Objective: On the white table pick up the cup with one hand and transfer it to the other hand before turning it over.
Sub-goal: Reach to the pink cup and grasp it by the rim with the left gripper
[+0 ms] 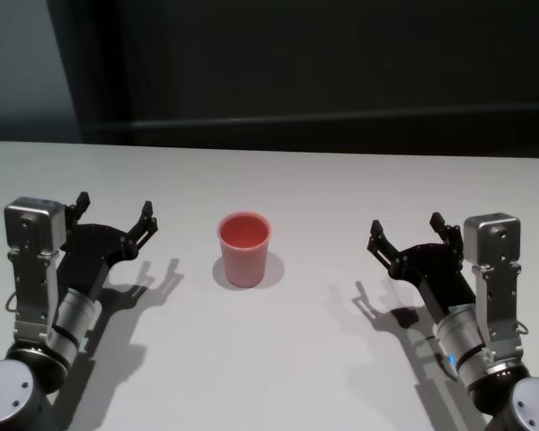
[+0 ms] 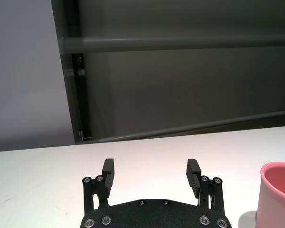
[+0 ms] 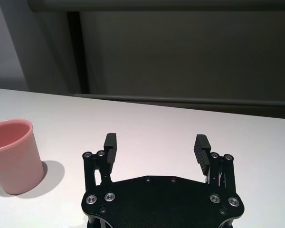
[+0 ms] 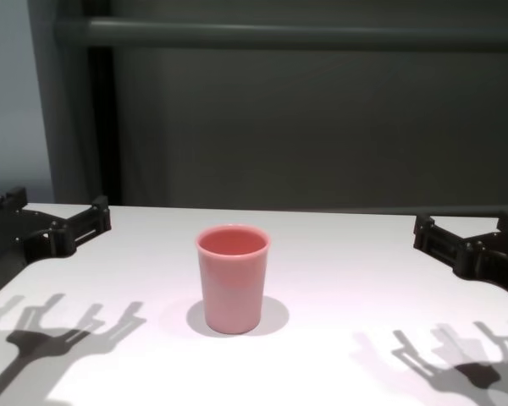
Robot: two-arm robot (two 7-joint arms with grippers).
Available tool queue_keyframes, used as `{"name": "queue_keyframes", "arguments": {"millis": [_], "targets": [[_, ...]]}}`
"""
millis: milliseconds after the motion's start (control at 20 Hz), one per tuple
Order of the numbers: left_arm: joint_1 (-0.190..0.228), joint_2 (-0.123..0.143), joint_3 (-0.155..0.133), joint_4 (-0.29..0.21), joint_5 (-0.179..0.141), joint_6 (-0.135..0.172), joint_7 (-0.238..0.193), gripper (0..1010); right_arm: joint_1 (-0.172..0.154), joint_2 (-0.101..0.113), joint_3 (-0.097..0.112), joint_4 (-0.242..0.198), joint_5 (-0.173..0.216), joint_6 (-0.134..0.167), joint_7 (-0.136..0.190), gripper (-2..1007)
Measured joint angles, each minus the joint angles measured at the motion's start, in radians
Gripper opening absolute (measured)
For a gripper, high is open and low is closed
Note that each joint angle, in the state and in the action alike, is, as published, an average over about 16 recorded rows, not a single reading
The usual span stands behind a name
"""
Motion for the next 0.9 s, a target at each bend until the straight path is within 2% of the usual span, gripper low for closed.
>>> {"name": "queue_keyframes", "arguments": {"millis": [900], "targets": [[0.0,0.0,0.0,0.0,0.0,0.0,0.0,1001,0.0,0.0,0.0,0.0,0.0,0.0,0.0,1000]]}}
